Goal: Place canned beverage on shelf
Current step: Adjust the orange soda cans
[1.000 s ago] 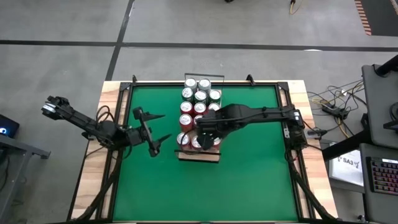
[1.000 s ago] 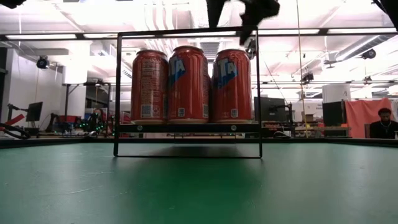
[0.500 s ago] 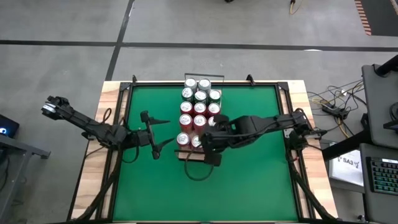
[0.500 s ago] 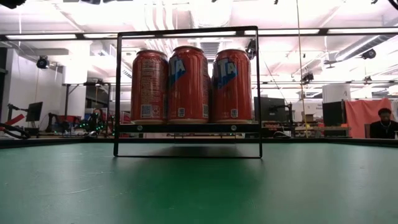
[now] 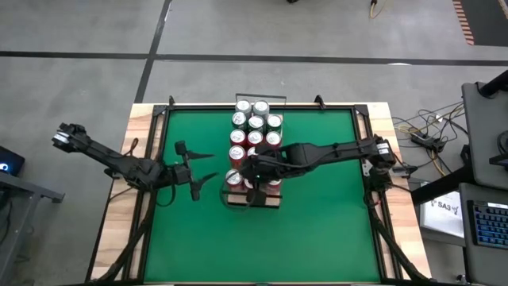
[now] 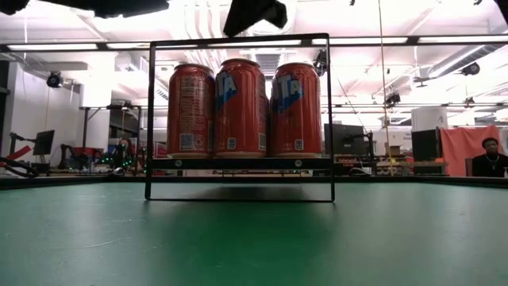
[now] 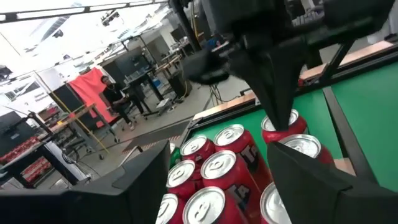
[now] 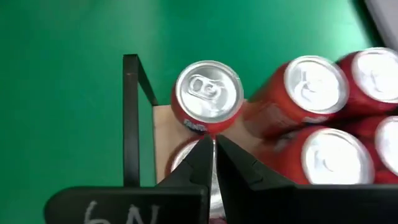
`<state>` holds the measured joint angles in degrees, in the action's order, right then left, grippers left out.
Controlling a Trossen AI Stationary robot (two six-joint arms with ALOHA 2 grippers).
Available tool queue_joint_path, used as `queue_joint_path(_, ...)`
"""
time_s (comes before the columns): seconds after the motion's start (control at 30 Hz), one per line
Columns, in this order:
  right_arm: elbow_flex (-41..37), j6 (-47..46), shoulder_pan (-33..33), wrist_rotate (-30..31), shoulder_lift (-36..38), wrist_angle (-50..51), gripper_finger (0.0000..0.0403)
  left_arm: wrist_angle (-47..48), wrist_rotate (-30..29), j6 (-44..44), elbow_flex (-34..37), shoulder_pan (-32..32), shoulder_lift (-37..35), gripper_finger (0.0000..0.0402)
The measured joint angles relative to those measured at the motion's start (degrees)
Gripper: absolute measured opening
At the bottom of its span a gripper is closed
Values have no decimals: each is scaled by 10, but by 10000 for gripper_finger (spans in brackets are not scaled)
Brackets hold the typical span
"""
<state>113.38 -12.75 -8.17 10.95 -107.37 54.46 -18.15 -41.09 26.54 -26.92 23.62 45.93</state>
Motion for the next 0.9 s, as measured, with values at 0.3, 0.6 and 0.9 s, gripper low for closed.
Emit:
queue_joint_path(0.3, -75, -3, 12, -35, 0, -71, 9, 0, -4, 1, 41, 0, -80, 230)
queue_joint_path(0.6, -89, -12, 19, -35, 0, -75, 9, 2, -4, 0, 47, 0, -104, 228)
queue_joint_path(0.9, -89, -14, 26, -28, 0, -72, 9, 3, -4, -1, 47, 0, -103, 228)
